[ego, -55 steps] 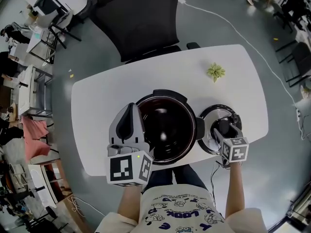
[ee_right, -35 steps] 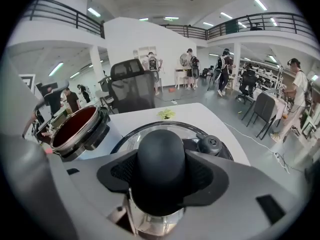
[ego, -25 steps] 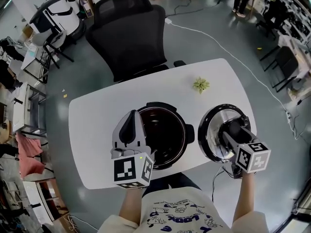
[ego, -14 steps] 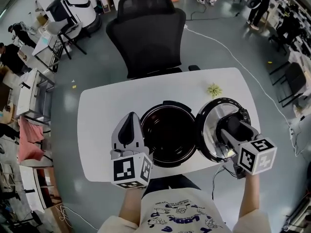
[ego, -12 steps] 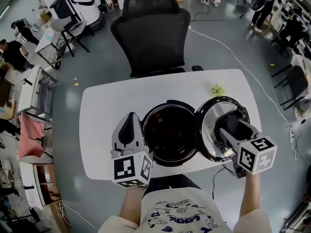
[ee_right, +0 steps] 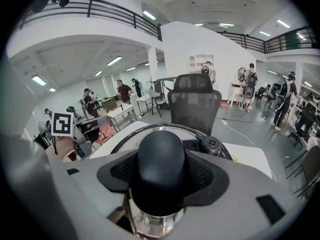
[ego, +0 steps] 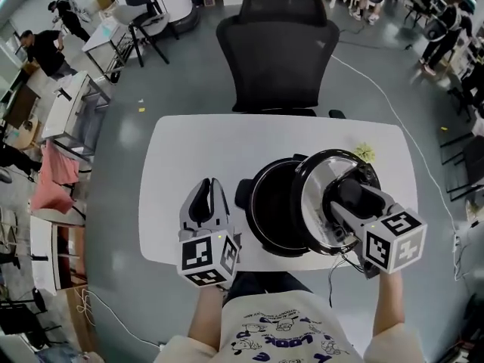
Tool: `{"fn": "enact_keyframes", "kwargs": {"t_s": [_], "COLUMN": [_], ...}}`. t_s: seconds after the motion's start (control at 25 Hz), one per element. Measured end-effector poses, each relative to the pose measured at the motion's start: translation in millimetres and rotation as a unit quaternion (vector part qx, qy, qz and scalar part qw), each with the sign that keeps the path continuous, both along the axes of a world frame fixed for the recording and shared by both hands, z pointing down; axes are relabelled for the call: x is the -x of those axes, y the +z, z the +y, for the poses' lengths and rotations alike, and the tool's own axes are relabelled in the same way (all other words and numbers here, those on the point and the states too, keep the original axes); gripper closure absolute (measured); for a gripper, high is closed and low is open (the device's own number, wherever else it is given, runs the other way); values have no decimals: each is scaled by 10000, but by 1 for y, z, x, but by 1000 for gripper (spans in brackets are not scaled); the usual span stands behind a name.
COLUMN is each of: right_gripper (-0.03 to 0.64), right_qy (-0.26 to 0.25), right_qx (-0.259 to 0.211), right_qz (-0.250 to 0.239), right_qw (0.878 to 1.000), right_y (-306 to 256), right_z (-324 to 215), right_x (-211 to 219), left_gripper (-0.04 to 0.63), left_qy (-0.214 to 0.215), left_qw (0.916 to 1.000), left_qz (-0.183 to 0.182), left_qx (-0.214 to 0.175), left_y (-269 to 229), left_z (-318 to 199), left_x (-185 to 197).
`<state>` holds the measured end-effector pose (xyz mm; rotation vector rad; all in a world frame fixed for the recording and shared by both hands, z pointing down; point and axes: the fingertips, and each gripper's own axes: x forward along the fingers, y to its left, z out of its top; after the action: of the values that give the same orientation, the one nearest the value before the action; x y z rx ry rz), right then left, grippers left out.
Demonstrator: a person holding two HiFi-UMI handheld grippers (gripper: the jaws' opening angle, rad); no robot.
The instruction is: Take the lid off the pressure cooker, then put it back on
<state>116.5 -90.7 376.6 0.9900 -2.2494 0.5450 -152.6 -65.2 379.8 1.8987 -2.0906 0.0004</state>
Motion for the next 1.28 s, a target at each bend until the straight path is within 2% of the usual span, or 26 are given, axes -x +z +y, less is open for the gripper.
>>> {"fn": "enact_keyframes", "kwargs": {"t_s": [0.08,0.32,0.56,0.8,0.92,1.2,1.28], "right_gripper": [322,323,323,322,322,322,322], "right_qy": [-146,-454,-607,-651,-638,-581,-596], "right_qx": [-5,70,195,296,325,406,401], "right_qz": [59,162,239,274,315,397,439], "right_qw": [9999,9988,9977,9971,9969,9967,9965], "right_y": [0,3,13,22,26,34,37], "right_z": [2,8,9,10,8,3,1], "right_x": [14,48,71,83,85,89,90], "left_gripper": [521,488,444,436,437,437,439], "left_qy": [-71,-29,146,428,492,557,535], "left_qw": [9999,9988,9923,9696,9551,9348,9313], "left_qz": [79,439,1173,2313,2819,3370,3459], "left_qx": [56,213,381,679,763,974,1009], "left_y": [5,22,52,86,98,118,123], "left_z": [4,9,0,-9,-15,-24,-26], "left_x": [10,18,16,2,-3,-10,-10]}}
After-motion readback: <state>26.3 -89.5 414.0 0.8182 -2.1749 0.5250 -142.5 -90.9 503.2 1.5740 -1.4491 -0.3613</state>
